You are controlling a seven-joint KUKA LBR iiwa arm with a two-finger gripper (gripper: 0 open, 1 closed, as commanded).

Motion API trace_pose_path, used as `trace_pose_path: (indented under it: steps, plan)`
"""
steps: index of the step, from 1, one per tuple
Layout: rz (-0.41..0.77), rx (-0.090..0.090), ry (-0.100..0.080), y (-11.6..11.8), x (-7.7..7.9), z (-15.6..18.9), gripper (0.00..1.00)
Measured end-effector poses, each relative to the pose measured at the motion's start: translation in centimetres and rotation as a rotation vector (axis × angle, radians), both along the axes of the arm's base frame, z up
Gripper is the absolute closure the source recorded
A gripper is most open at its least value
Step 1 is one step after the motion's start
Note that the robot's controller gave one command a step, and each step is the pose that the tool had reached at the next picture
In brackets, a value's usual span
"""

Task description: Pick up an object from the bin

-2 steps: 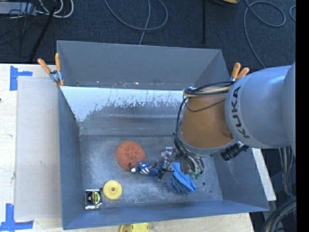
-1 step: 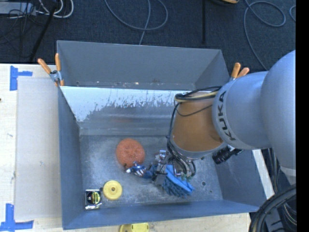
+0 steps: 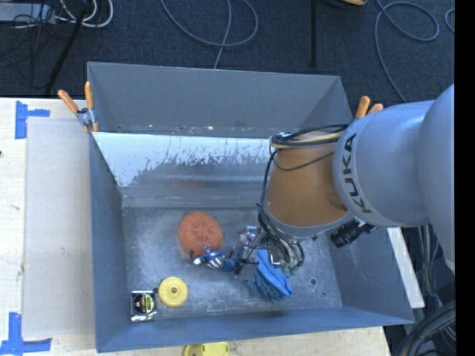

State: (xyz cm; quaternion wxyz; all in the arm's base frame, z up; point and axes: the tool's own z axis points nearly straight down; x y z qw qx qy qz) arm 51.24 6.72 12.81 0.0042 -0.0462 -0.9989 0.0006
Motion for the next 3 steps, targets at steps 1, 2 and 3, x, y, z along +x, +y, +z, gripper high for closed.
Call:
trace_pose_path:
  steps: [1,2,3]
  plan:
    - [0.002,0.001,-0.006,0.4,0.1,4.2,1.0]
    - [0.002,0.001,-0.011,0.3,0.9,5.1,1.0]
    - [0.0,-0.001,0.0,1.4,-1.3,7.3,1.0]
